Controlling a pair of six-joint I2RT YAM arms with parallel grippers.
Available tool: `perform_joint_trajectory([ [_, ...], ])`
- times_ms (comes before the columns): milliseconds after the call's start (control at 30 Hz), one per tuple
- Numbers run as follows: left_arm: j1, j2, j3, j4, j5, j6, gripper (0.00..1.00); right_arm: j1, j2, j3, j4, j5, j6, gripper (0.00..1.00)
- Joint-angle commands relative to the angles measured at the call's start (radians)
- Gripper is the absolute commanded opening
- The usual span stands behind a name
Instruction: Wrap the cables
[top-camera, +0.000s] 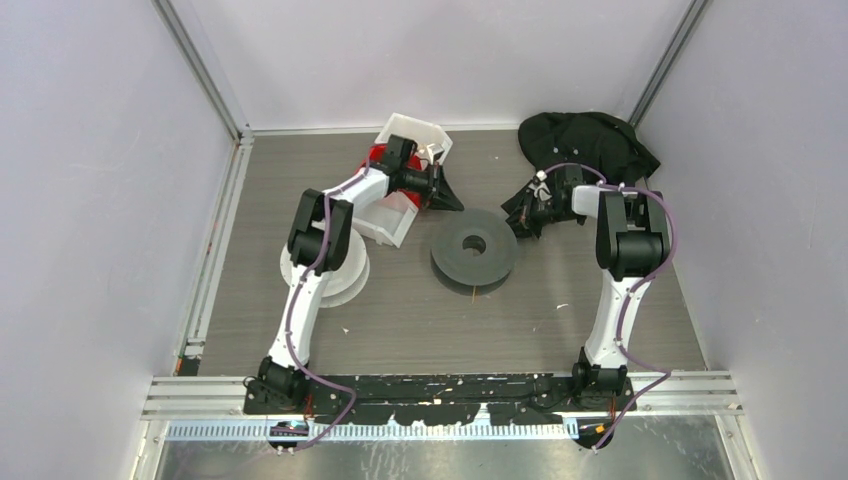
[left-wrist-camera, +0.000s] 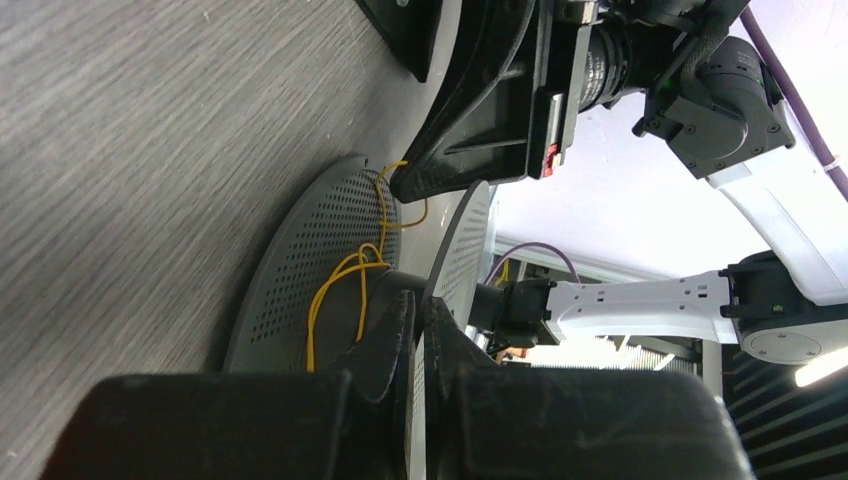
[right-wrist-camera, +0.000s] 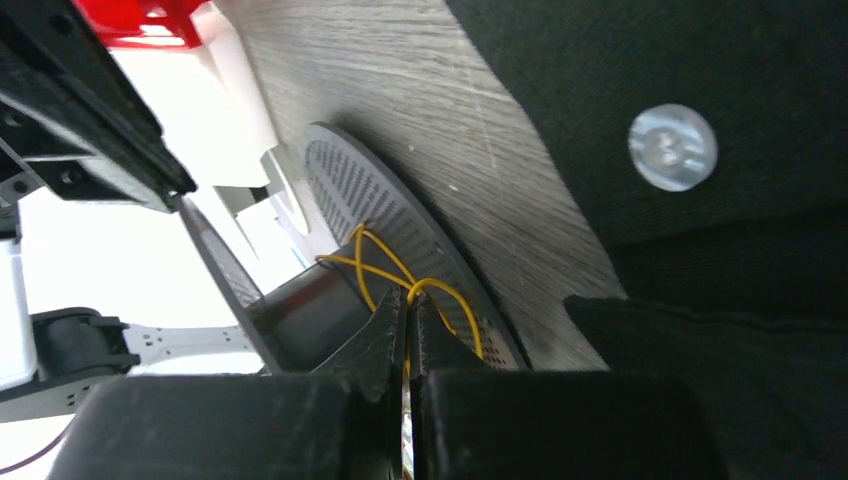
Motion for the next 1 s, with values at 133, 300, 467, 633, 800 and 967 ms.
perform_joint_trajectory([
  [133, -0.028, 0.029, 0.100, -0.037, -0.022, -0.003, 0.00, 0.028, -0.050, 0.023, -0.031, 0.145, 0.016, 0.04],
  [300, -0.034, 0.024, 0.131, -0.096, -0.044, 0.035, 0.07, 0.049, -0.088, 0.008, -0.035, 0.191, 0.023, 0.22],
  [467, -0.031, 0.036, 0.229, -0.247, -0.082, 0.141, 0.13, 0.049, -0.136, 0.002, -0.064, 0.249, 0.013, 0.31],
  [633, -0.031, 0.047, 0.297, -0.325, -0.104, 0.189, 0.20, 0.049, -0.181, 0.001, -0.091, 0.275, 0.009, 0.36],
  [800, -0.031, 0.039, 0.328, -0.351, -0.123, 0.204, 0.25, 0.043, -0.209, 0.025, -0.150, 0.337, -0.009, 0.37],
  [967, -0.025, 0.027, 0.369, -0.377, -0.150, 0.219, 0.32, 0.037, -0.235, 0.069, -0.239, 0.443, -0.055, 0.44],
])
